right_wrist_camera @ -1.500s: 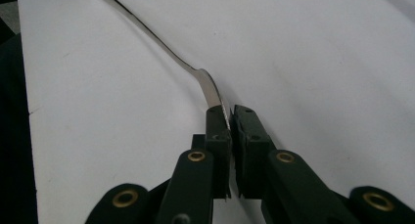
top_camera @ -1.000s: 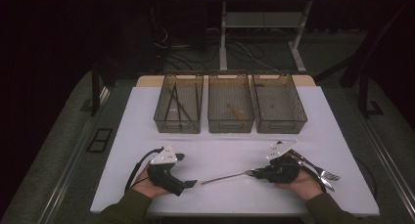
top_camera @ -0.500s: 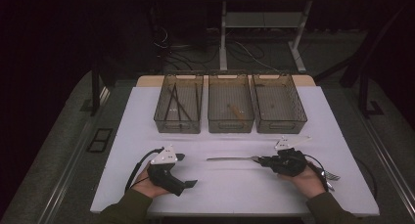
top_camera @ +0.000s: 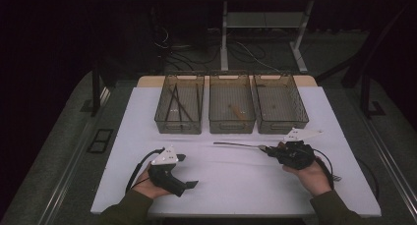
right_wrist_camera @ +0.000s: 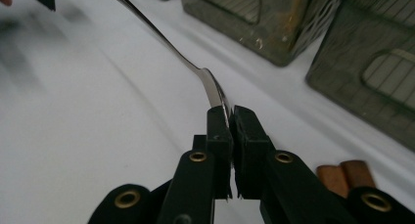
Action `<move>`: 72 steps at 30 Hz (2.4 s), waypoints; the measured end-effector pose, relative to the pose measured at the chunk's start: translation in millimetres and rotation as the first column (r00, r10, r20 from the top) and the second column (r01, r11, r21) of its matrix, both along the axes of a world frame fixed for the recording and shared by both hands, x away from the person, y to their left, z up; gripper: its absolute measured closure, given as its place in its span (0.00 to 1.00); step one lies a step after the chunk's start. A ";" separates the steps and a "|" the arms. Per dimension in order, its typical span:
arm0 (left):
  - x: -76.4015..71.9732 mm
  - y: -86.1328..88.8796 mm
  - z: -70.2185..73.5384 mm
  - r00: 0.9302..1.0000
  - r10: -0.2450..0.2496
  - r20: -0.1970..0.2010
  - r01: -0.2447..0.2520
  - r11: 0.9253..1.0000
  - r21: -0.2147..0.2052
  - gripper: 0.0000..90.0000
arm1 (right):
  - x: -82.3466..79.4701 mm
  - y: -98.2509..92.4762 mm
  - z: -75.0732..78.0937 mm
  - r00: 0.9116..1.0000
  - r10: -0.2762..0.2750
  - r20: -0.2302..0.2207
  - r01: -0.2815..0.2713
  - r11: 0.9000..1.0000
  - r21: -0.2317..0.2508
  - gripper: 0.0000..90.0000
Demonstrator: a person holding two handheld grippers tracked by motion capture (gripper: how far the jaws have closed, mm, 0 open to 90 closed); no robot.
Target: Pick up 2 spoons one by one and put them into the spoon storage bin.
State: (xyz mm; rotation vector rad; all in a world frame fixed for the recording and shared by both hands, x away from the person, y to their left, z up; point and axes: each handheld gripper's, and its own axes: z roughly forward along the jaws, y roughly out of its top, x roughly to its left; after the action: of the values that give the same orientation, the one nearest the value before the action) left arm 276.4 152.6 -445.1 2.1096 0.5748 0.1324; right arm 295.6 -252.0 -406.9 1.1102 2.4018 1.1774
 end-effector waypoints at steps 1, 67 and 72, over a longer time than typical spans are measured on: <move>0.1 0.0 0.1 1.000 -0.002 0.000 0.002 1.000 0.004 0.00 | 1.2 0.0 3.3 1.000 -0.005 0.008 0.005 1.000 0.003 0.96; -1.2 -1.5 0.0 1.000 0.003 -0.006 -0.004 1.000 -0.030 0.00 | 126.9 61.5 41.0 0.968 -0.248 0.035 0.249 0.968 -0.033 0.54; -1.1 -1.1 -0.2 1.000 0.005 -0.006 -0.005 1.000 -0.029 0.00 | 120.1 54.1 45.0 0.976 -0.212 0.043 0.213 0.977 -0.013 0.47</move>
State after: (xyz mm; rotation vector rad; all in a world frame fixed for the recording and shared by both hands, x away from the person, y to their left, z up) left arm 275.3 151.5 -445.4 2.0814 0.5822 0.1194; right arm 415.7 -197.9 -361.9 1.2867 2.1938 1.0946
